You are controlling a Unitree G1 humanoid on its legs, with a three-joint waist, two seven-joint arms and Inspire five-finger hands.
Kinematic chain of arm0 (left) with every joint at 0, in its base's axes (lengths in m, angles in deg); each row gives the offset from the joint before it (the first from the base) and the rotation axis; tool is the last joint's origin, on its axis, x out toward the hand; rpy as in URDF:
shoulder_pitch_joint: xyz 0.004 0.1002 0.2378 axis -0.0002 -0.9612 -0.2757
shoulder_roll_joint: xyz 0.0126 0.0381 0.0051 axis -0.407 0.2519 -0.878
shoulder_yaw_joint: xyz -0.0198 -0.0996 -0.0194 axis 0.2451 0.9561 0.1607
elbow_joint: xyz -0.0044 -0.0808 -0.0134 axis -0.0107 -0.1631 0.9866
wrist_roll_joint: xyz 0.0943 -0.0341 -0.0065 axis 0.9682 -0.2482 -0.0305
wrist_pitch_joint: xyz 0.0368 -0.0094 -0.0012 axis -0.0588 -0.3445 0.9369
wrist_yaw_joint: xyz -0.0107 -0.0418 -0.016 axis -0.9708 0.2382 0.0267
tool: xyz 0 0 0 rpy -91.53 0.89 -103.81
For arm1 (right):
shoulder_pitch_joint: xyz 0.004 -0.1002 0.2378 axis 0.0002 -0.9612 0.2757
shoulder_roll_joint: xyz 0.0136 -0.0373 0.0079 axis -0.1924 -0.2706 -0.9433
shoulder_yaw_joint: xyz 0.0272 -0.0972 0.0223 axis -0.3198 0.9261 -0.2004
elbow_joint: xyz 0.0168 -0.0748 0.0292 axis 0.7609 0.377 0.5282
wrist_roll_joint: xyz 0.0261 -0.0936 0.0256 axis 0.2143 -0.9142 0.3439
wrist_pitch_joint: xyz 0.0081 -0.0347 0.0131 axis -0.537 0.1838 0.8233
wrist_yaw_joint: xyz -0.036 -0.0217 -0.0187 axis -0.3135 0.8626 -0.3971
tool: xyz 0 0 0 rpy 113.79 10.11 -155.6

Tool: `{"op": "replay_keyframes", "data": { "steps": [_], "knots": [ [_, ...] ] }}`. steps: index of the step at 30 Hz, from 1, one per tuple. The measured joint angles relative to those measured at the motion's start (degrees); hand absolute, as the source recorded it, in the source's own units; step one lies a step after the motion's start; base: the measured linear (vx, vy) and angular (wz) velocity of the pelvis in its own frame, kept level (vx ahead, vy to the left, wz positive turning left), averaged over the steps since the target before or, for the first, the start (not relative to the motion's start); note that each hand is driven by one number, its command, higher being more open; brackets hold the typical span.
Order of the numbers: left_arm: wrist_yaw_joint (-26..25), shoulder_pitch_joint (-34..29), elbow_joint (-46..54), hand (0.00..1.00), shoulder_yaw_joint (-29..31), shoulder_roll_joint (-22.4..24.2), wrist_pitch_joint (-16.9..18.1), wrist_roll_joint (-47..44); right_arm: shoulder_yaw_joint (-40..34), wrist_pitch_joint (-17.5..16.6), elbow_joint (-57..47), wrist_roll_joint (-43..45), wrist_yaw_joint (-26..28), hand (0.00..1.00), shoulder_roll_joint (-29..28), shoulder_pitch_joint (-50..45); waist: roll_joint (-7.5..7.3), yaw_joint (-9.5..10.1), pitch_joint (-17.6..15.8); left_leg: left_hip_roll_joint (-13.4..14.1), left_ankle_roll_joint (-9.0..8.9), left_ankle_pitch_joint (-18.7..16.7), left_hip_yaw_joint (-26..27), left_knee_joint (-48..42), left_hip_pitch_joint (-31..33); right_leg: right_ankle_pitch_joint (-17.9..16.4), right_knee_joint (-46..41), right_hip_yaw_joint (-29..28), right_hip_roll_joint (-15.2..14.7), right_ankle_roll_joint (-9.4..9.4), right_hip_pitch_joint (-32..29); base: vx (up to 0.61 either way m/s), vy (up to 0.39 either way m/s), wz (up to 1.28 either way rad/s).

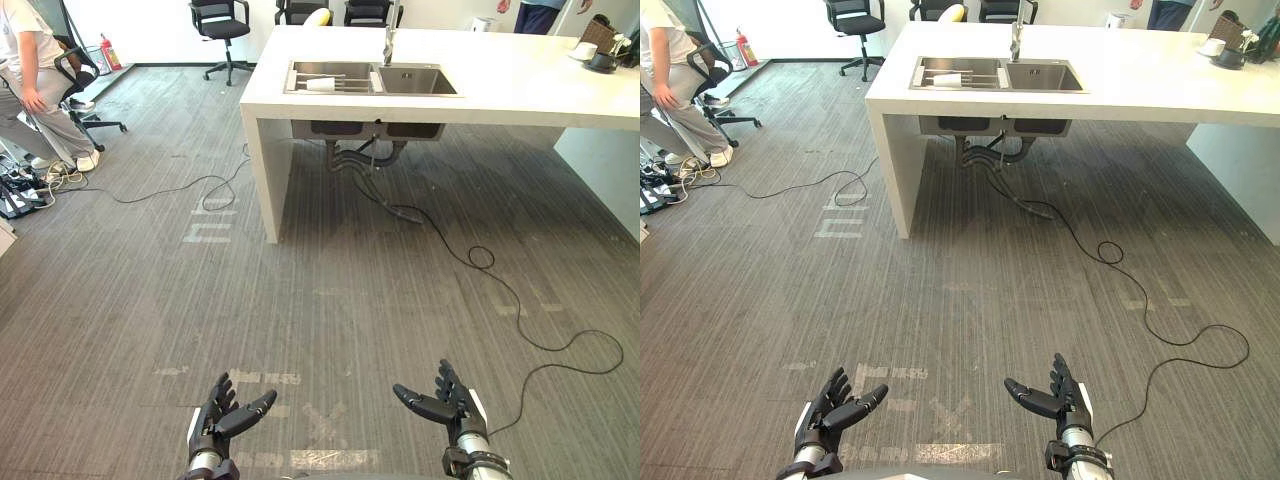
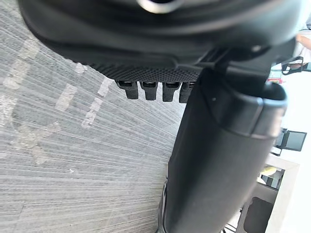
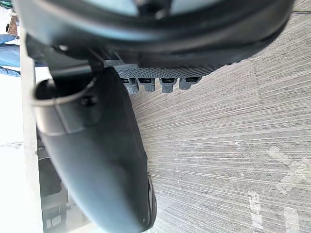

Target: Walk over to the sink, pick up the cup, carry it to the dishwasher, place the cup inside the dishwasher, then close the dishwasher door

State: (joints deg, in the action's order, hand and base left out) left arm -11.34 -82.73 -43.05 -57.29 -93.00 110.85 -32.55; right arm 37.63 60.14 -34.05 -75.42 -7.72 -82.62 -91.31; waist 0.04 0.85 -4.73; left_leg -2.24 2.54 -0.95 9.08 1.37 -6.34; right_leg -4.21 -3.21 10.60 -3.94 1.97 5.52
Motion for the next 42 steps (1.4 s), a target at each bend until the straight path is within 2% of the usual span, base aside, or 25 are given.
{"op": "replay_keyframes", "data": {
  "steps": [4, 7, 11, 12, 14, 16, 19, 21, 22, 23, 24, 25, 26, 27, 28, 29, 30, 32, 34, 37, 39, 40, 41, 42],
  "knots": [
    [0.0, -0.5, 0.5, 1.00, -0.2, 0.2, 0.0, 0.0, 0.0, 0.0, -2.0, 0.1, 0.2, 1.00, -0.6, -1.2, 0.05, 0.40, 0.0, 0.4, -0.67, -1.5, 0.9, -2.4, 0.7, -0.4, -1.3, -0.8, 0.0, -0.03, -0.3, -0.01, -0.002, -0.11],
    [0.0, -0.7, 0.7, 1.00, -0.4, 0.7, 0.0, -0.2, -0.1, 0.0, -3.0, 0.5, 0.4, 1.00, -0.6, -2.3, 0.01, 0.67, -0.1, 0.8, -0.50, -5.5, 1.4, -8.7, 2.3, -4.1, -7.9, -1.2, -0.8, 0.19, -2.3, -0.03, 0.002, -0.06],
    [0.1, -1.2, 1.2, 1.00, -1.5, 1.6, 0.0, -1.2, 0.3, 0.0, -4.7, 0.5, 1.3, 1.00, -0.6, -4.0, -0.24, 0.72, -0.3, 0.0, 0.65, -11.1, 2.0, -17.1, 4.2, -11.0, -23.0, 0.3, -4.6, 1.37, -6.8, -0.03, 0.012, -0.04],
    [0.1, -1.3, 1.2, 1.00, -1.5, 1.7, 0.0, -1.2, 0.4, 0.0, -4.7, 0.5, 1.3, 1.00, -0.6, -4.1, -0.30, 0.74, -0.4, 0.0, 0.85, -11.7, 2.0, -17.7, 4.1, -11.0, -25.6, 1.1, -5.1, 1.38, -7.9, 0.01, 0.000, -0.09],
    [0.1, -2.3, 2.4, 1.00, -1.6, 1.7, 0.1, -1.4, 1.7, 0.0, -4.7, 0.9, 1.3, 1.00, -1.2, -4.4, -0.43, 0.63, -0.9, 0.1, 1.35, -12.8, 1.9, -18.1, 2.4, -11.3, -36.1, 3.6, -7.5, 1.35, -12.0, 0.05, -0.022, -0.06],
    [0.2, -2.3, 2.5, 1.00, -1.8, 1.5, 0.1, -2.4, 2.6, -0.1, -4.4, 1.0, 1.6, 1.00, -1.5, -4.8, -0.53, 0.54, -1.6, 1.1, 1.40, -13.3, 1.8, -18.1, 1.1, -12.7, -36.3, 7.2, -8.9, 0.88, -13.3, 0.13, -0.078, -0.03],
    [0.6, -1.2, 2.5, 1.00, -2.5, -0.1, 0.1, -2.5, 3.6, -0.5, -3.6, 1.0, 3.1, 1.00, -1.6, -4.3, -0.04, -0.01, -1.8, 4.5, -1.04, -14.8, 0.9, -18.5, 0.6, -12.0, -31.2, 10.5, -8.6, 1.51, -17.8, 0.14, -0.128, 0.08],
    [1.0, -0.3, 2.5, 1.00, -2.6, -1.2, 0.2, -3.5, 3.6, -1.6, -2.3, 1.0, 4.4, 1.00, -1.6, -4.2, -1.44, -0.75, -2.5, 5.8, -3.79, -16.7, -0.9, -19.4, 0.0, -7.7, -25.0, 7.7, -8.3, 0.52, -20.1, 0.27, -0.255, 0.31],
    [1.0, -0.3, 2.4, 1.00, -2.5, -1.4, 0.2, -3.5, 3.6, -1.7, -2.0, 1.0, 4.5, 1.00, -1.6, -4.2, -1.62, -0.85, -2.5, 5.9, -4.12, -17.2, -1.2, -19.6, -0.2, -6.9, -24.5, 7.4, -8.4, 0.17, -20.0, 0.37, -0.315, 0.31],
    [1.0, -0.5, 1.9, 1.00, -2.2, -1.5, 0.2, -3.5, 3.2, -1.8, -0.5, 1.1, 4.7, 1.00, -1.3, -4.2, -1.71, -1.00, -2.5, 7.1, -5.35, -18.9, -2.0, -20.6, -1.5, -2.6, -25.2, 7.5, -8.0, -0.49, -18.9, 0.46, -0.337, 0.26],
    [1.0, -1.0, 1.6, 1.00, -2.1, -0.8, 0.1, -3.6, 3.1, -1.7, 1.1, 1.6, 4.7, 1.00, -0.8, -4.2, -1.02, -1.14, -1.9, 9.2, -6.49, -19.9, -2.5, -20.1, -3.6, -3.5, -26.7, 8.5, -6.5, -0.86, -17.8, 0.49, -0.307, 0.23],
    [1.0, -1.4, 1.5, 1.00, -2.1, -0.3, 0.2, -3.6, 3.1, -1.7, 1.5, 1.9, 4.7, 1.00, -0.5, -4.2, -0.29, -0.90, -1.3, 9.8, -7.07, -19.6, -2.7, -20.7, -4.0, -4.9, -26.8, 9.0, -5.6, -1.50, -17.4, 0.50, -0.276, 0.10],
    [1.6, -2.0, 1.5, 1.00, -2.1, 0.6, 0.2, -3.7, 2.9, -1.7, 1.4, 2.3, 4.6, 1.00, -0.4, -3.7, 0.67, -0.77, -1.0, 11.1, -6.64, -18.8, -4.3, -26.0, -1.9, -6.9, -26.9, 9.6, -4.3, -2.34, -16.5, 0.49, -0.266, -0.01],
    [2.4, -2.3, 1.5, 1.00, -2.0, 1.4, 0.3, -3.7, 2.5, -1.8, 1.3, 2.4, 4.6, 1.00, -0.4, -3.6, 1.13, -0.98, -0.8, 12.3, -6.63, -16.9, -5.5, -34.5, 2.0, -7.7, -26.8, 10.0, -3.4, -2.59, -15.3, 0.48, -0.276, 0.01],
    [2.7, -2.4, 1.5, 1.00, -2.0, 1.8, 0.3, -3.5, 2.5, -1.8, 1.2, 2.4, 4.6, 1.00, -0.4, -3.5, 1.40, -1.03, -1.0, 13.2, -6.91, -15.3, -5.6, -39.2, 3.8, -8.5, -26.5, 10.3, -2.9, -2.85, -14.2, 0.47, -0.244, 0.10],
    [3.2, -2.9, 1.4, 1.00, -2.1, 2.4, 0.3, -3.2, 2.4, -1.8, 1.1, 2.5, 4.6, 1.00, -0.3, -3.6, 1.60, -0.90, -1.3, 15.9, -6.86, -12.4, -5.2, -49.3, 7.5, -9.7, -24.7, 11.0, -1.4, -3.40, -10.9, 0.45, -0.184, 0.06],
    [3.5, -3.4, 1.4, 1.00, -2.1, 2.7, 0.4, -3.1, 2.4, -1.8, 1.4, 2.5, 4.5, 1.00, -0.1, -3.6, 2.22, -0.60, -1.4, 18.2, -6.71, -12.6, -3.9, -57.2, 10.5, -10.2, -21.9, 11.1, 0.4, -4.24, -7.2, 0.45, -0.164, 0.00],
    [3.6, -3.5, 1.4, 1.00, -2.2, 2.5, 0.4, -3.1, 2.3, -1.9, 1.3, 2.5, 4.5, 1.00, -0.1, -3.3, 1.79, -0.32, -1.6, 18.3, -6.22, -13.3, -2.5, -61.7, 14.8, -10.6, -17.2, 11.0, 1.5, -4.92, -2.5, 0.38, -0.104, -0.10],
    [3.5, -3.1, 1.5, 1.00, -2.7, 2.4, 0.7, -2.7, 2.0, -1.9, 1.2, 2.8, 4.5, 1.00, 0.6, -2.6, 1.74, -0.24, -1.9, 16.3, -6.19, -14.6, 0.2, -58.5, 18.5, -9.9, -13.3, 10.5, 1.5, -3.99, 1.3, 0.45, -0.053, -0.15],
    [3.2, -2.9, 3.4, 1.00, -2.8, 2.5, 0.8, -2.1, 2.1, -0.8, -1.8, 3.3, 3.7, 1.00, 1.2, -1.6, 0.97, 0.74, -3.3, 11.7, -4.10, -15.9, 6.4, -45.8, 22.5, -9.9, -8.1, 8.3, -0.5, -3.92, 7.6, 0.50, 0.069, -0.39],
    [2.4, -2.8, 4.4, 1.00, -3.3, 2.6, 1.0, -2.1, 2.2, -0.8, -4.1, 3.2, 3.6, 1.00, 1.4, -1.5, 0.79, 1.77, -3.8, 9.2, -4.74, -11.3, 7.4, -33.3, 25.1, -9.9, -6.2, 6.5, -1.8, -3.72, 10.0, 0.45, 0.143, -0.57],
    [1.8, -3.0, 5.6, 1.00, -3.9, 2.5, 1.3, -2.1, 2.3, -0.8, -4.9, 3.2, 3.6, 1.00, 1.8, -1.8, 1.80, 2.43, -3.7, 8.9, -4.55, -4.1, 7.4, -23.0, 25.1, -10.2, -5.7, 5.2, -0.9, -2.83, 11.5, 0.49, 0.221, -0.58],
    [1.2, -3.7, 7.2, 1.00, -4.2, 2.3, 2.1, -2.2, 2.8, -0.6, -5.4, 3.1, 3.6, 1.00, 1.9, -2.2, 3.44, 3.44, -3.0, 10.1, -0.99, 4.8, 6.9, -20.0, 25.2, -12.0, -6.3, 3.0, 0.1, 0.09, 13.2, 0.50, 0.263, -0.63],
    [0.8, -3.4, 7.3, 1.00, -4.2, 1.8, 2.4, -2.3, 3.2, 0.0, -4.8, 3.0, 3.4, 1.00, 0.9, -1.6, 2.08, 3.88, -3.3, 9.3, 1.34, 3.2, 7.9, -22.2, 25.3, -13.3, -6.9, 1.9, -1.3, 1.19, 13.7, 0.49, 0.288, -0.36]
  ]
}}
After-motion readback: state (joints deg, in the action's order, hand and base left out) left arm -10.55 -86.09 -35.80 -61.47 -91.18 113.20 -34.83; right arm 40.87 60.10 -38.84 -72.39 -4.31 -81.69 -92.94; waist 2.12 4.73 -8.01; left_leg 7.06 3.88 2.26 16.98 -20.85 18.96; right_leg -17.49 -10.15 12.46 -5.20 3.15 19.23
